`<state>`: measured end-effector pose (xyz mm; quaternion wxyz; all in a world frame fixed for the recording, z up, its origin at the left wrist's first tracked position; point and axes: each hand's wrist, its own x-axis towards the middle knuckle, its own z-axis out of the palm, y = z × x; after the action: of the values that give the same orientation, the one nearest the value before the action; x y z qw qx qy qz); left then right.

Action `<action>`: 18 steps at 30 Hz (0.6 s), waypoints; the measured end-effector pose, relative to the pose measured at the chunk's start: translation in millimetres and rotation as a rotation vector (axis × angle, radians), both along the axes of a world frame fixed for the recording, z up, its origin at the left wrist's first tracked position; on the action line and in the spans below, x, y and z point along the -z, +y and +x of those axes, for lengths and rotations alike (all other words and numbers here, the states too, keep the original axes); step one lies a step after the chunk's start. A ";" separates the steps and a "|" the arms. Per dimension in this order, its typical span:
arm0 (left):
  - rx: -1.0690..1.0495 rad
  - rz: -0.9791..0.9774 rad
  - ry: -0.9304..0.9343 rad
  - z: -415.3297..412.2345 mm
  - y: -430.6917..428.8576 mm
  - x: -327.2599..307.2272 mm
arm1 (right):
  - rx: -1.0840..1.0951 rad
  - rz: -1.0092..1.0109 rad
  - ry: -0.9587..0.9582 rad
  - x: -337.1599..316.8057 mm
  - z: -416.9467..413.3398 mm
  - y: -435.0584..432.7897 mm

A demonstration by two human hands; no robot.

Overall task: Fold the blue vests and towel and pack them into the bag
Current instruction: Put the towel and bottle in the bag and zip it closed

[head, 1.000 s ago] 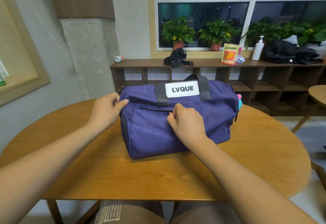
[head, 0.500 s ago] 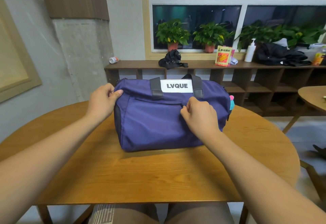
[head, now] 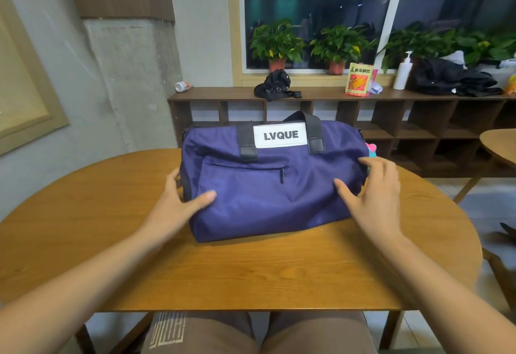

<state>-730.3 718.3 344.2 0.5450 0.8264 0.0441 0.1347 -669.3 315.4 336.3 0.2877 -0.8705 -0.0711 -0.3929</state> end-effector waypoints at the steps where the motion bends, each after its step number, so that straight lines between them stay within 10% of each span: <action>1: 0.017 0.036 0.029 -4.8 -2.5 10.2 | -0.015 0.065 0.045 8.9 -3.1 -3.0; 6: 0.042 0.187 0.049 -4.2 -4.4 35.9 | -0.082 0.365 0.345 43.6 -5.7 -1.1; 18: -0.060 0.206 -0.012 76.5 21.9 41.1 | -0.195 0.213 0.475 53.1 58.9 38.2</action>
<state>-653.9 740.2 303.1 0.4530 0.8756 0.0512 0.1597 -610.5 353.6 283.2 0.4229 -0.8920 -0.0435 -0.1537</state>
